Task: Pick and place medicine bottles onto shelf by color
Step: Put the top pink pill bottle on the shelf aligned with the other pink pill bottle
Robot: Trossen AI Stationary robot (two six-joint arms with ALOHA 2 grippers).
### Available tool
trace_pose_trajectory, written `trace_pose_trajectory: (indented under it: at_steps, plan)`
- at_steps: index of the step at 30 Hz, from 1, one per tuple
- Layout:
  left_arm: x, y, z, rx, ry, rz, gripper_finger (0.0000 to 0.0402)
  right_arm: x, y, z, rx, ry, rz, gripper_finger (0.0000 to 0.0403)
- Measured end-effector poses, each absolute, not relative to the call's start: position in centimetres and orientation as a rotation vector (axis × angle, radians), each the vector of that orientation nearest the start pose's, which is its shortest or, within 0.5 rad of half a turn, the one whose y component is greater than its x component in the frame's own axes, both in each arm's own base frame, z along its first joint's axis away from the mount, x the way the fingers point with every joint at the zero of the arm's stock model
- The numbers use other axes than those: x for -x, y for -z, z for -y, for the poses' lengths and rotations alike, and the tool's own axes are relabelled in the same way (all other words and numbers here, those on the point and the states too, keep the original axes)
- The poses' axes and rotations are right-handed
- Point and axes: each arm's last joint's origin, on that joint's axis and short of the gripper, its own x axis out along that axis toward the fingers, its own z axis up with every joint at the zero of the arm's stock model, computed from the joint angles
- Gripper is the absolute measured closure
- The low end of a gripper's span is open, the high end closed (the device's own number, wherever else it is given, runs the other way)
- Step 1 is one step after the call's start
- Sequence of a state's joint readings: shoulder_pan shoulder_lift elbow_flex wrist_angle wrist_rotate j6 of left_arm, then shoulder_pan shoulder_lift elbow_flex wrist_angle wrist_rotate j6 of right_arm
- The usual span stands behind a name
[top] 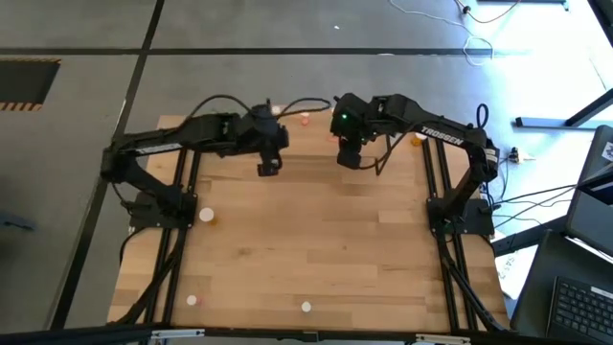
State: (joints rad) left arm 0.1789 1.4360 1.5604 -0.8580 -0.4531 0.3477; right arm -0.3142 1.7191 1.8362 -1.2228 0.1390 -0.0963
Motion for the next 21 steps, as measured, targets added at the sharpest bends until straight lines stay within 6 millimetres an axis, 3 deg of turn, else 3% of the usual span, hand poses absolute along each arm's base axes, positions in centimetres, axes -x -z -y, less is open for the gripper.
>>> trace_pose_trajectory:
  at_steps: [6,14,21]
  plan:
    - [-31.1,-38.6,-7.8,-0.438,-0.428,-0.73,0.0253,-32.3,-36.7,10.1,0.026,0.314,-1.132,0.0276]
    - [-32.6,-38.9,-9.1,-0.366,-0.237,-0.555,0.0253,-32.7,-36.7,8.9,0.074,0.264,-1.135,0.0276]
    - [-34.2,-36.8,-10.4,-0.304,-0.212,-0.593,0.0253,-33.1,-36.8,8.2,0.097,0.244,-1.106,0.0276]
